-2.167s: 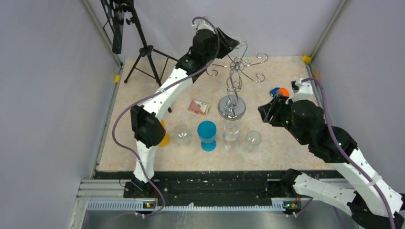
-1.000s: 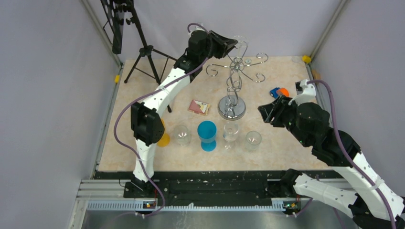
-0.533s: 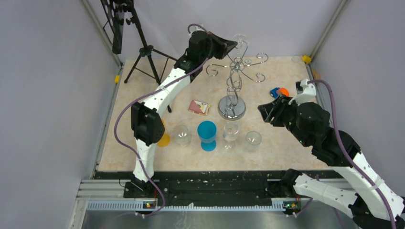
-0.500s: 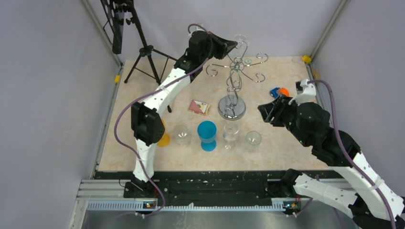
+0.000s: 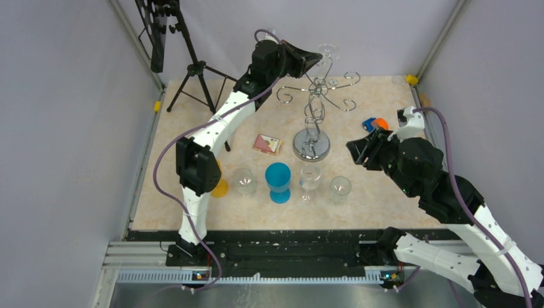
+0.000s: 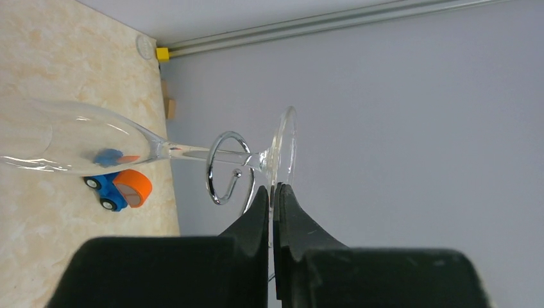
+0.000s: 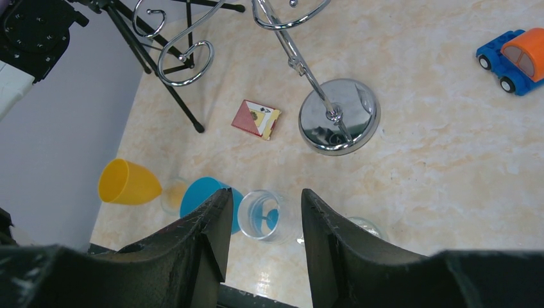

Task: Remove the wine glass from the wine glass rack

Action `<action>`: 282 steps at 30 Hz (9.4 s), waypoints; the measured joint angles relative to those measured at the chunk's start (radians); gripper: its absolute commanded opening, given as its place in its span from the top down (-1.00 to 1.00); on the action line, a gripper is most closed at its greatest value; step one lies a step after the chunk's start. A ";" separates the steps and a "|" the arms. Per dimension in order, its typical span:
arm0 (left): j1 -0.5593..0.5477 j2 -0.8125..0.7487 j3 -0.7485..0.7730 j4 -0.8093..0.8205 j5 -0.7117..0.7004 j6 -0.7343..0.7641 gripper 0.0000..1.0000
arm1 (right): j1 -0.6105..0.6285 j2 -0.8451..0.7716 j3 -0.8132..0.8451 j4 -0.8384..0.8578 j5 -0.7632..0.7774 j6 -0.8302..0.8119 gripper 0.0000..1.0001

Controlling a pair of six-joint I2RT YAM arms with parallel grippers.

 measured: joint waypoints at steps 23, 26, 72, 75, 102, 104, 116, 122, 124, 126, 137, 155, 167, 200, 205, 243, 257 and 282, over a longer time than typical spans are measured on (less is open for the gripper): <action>0.022 -0.065 -0.120 0.032 0.137 0.034 1.00 | 0.000 -0.005 -0.008 0.008 0.000 0.016 0.11; 0.034 -0.101 -0.145 0.032 0.137 0.046 1.00 | 0.000 -0.006 -0.017 0.019 0.000 0.018 0.12; 0.214 -0.475 -0.202 0.034 0.224 0.246 1.00 | -0.001 0.108 -0.045 0.404 -0.263 -0.117 -0.14; 0.223 -0.590 -0.305 0.031 0.237 0.258 1.00 | -0.002 0.167 -0.041 0.470 -0.355 -0.174 -0.14; 0.233 -1.196 -0.647 -0.308 0.324 0.265 1.00 | 0.011 0.548 -0.071 1.470 -0.852 -0.522 -0.06; 0.233 -1.201 -0.648 -0.338 0.329 0.262 1.00 | 0.031 0.571 -0.069 1.489 -0.882 -0.550 -0.05; 0.233 -1.220 -0.681 -0.399 0.348 0.247 1.00 | 0.113 0.636 -0.030 1.496 -0.937 -0.665 0.77; 0.234 -1.220 -0.681 -0.385 0.349 0.229 0.41 | 0.119 0.643 -0.030 1.515 -0.912 -0.667 1.00; 0.235 -1.220 -0.681 -0.369 0.348 0.229 -0.02 | 0.119 0.643 -0.030 1.529 -0.890 -0.655 1.00; 0.235 -1.222 -0.682 -0.363 0.347 0.229 -0.38 | 0.119 0.643 -0.030 1.551 -0.856 -0.640 1.00; 0.235 -1.279 -0.737 -0.278 0.272 0.273 -0.57 | 0.119 0.542 -0.082 1.699 -0.610 -0.511 1.00; 0.235 -1.204 -0.797 -0.076 0.304 0.240 0.09 | 0.119 0.449 -0.137 1.958 -0.251 -0.097 1.00; 0.235 -1.169 -0.797 0.133 0.440 0.074 0.27 | 0.119 0.471 -0.137 2.002 -0.209 -0.028 1.00; 0.144 -0.961 -0.583 0.253 0.513 0.146 1.00 | 0.119 0.211 -0.290 1.823 -0.187 -0.050 -0.10; 0.025 -0.865 -0.511 0.230 0.503 0.236 1.00 | 0.119 0.063 -0.301 1.668 -0.284 -0.134 -0.04; -0.651 -0.156 -0.084 -0.740 -0.055 1.440 1.00 | 0.119 -0.335 -0.190 1.322 -0.343 -0.528 0.11; -0.718 -0.030 0.034 -0.863 -0.075 1.676 1.00 | 0.119 -0.356 -0.190 1.273 -0.290 -0.528 0.13; -0.765 0.006 0.117 -1.074 -0.050 1.871 1.00 | 0.119 -0.357 -0.217 1.278 -0.264 -0.517 0.14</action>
